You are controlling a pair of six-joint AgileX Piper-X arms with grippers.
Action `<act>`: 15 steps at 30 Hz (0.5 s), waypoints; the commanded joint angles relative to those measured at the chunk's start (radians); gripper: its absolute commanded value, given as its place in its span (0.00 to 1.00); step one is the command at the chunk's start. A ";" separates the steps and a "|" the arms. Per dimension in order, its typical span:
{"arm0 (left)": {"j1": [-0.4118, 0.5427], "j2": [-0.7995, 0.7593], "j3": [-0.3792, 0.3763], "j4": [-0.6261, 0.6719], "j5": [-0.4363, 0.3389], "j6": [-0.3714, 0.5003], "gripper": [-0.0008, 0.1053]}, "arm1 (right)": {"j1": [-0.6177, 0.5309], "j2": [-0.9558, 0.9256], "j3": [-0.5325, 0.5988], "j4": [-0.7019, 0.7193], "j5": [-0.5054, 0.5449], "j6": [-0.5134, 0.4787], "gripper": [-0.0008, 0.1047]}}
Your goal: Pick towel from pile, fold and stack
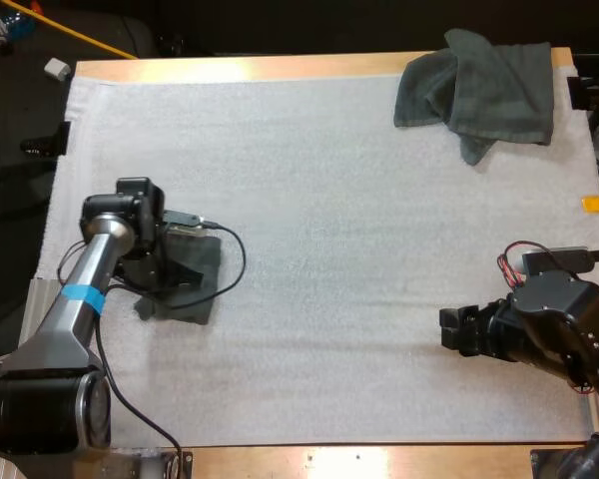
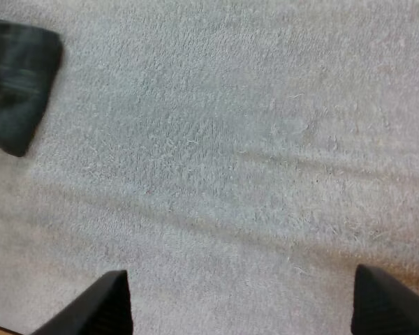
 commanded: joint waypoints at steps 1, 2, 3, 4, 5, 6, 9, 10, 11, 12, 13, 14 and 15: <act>0.066 0.002 -0.007 0.015 -0.056 0.007 0.01 | 0.001 -0.004 -0.002 0.002 -0.008 0.001 0.61; 0.080 0.001 -0.007 0.013 -0.059 0.004 0.01 | -0.001 -0.003 -0.002 0.002 -0.009 0.001 0.61; 0.094 0.003 -0.007 0.013 -0.062 0.007 0.01 | -0.001 -0.005 -0.002 0.001 -0.009 -0.001 0.61; 0.113 0.003 -0.008 0.016 -0.064 0.010 0.01 | 0.001 -0.006 -0.003 0.001 -0.009 -0.001 0.61; 0.120 -0.001 -0.008 0.013 -0.063 0.012 0.01 | 0.001 -0.005 -0.002 0.002 -0.011 0.000 0.61; 0.128 0.000 -0.009 0.012 -0.065 0.013 0.01 | 0.001 -0.006 -0.003 -0.001 -0.012 0.001 0.61; 0.134 -0.004 -0.009 0.015 -0.071 0.024 0.01 | 0.003 -0.003 -0.002 0.003 -0.013 -0.003 0.61; 0.132 -0.005 -0.006 0.012 -0.076 0.021 0.14 | 0.001 -0.003 -0.004 -0.003 -0.011 0.000 0.61; 0.132 -0.006 -0.004 0.011 -0.075 0.018 0.20 | 0.001 -0.004 -0.006 -0.005 -0.009 0.000 0.61; 0.131 -0.007 -0.005 0.010 -0.086 0.016 0.40 | 0.000 -0.003 -0.003 -0.003 -0.013 -0.001 0.61; 0.131 -0.007 -0.008 0.011 -0.099 0.013 0.53 | -0.001 -0.002 -0.004 -0.004 -0.015 -0.004 0.61; 0.129 -0.009 -0.012 0.014 -0.114 0.012 0.63 | -0.001 -0.003 -0.003 -0.003 -0.017 -0.004 0.61; 0.129 -0.011 -0.018 0.017 -0.132 0.010 0.69 | -0.002 -0.004 -0.003 -0.002 -0.019 -0.004 0.61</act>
